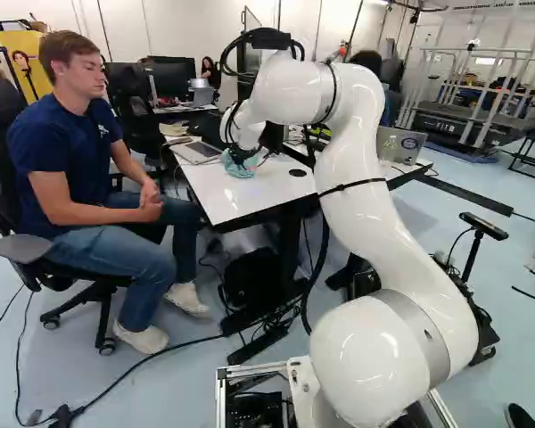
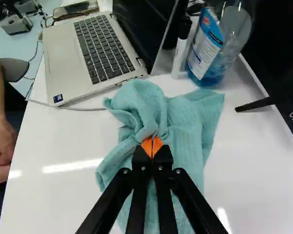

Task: Clean the table with the green towel

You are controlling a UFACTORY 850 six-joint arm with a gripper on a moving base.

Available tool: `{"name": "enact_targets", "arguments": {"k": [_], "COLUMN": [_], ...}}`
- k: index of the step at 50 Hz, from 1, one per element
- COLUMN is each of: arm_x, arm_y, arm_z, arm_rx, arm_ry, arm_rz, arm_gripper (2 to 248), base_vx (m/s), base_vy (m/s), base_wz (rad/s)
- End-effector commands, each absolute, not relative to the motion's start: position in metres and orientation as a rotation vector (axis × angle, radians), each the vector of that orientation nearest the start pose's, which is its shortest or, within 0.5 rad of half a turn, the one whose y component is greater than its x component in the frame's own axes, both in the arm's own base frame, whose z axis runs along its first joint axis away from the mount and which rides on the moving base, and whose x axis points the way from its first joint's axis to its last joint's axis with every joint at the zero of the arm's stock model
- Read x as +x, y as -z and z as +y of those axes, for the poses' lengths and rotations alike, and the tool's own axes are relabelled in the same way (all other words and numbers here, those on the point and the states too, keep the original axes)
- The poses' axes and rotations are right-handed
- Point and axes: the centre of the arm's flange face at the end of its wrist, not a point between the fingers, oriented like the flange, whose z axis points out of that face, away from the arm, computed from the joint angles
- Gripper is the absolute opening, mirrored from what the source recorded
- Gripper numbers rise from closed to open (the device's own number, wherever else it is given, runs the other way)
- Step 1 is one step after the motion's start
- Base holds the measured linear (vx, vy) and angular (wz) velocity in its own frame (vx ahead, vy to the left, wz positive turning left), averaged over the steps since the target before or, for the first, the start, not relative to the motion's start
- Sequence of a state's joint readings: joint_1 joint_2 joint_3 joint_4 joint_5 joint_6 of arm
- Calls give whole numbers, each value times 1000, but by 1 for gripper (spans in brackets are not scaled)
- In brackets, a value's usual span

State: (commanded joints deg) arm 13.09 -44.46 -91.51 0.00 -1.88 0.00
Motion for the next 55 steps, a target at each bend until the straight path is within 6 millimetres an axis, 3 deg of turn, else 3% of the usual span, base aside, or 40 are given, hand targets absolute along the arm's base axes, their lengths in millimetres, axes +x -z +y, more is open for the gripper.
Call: {"name": "enact_targets", "arguments": {"k": [17, 27, 40, 55], "arm_x": [717, 701, 679, 664], "arm_y": [-400, -402, -405, -407], "arm_z": [199, 206, 199, 177], "arm_rx": [-2788, -2791, -2806, -2831], "arm_ry": [1147, 1124, 1093, 1072], "arm_rz": [-379, -401, -404, -370], "arm_gripper": [23, 23, 23, 23], "base_vx": [0, 0, 0, 0], "base_vy": [0, 0, 0, 0], "base_wz": [0, 0, 0, 0]}}
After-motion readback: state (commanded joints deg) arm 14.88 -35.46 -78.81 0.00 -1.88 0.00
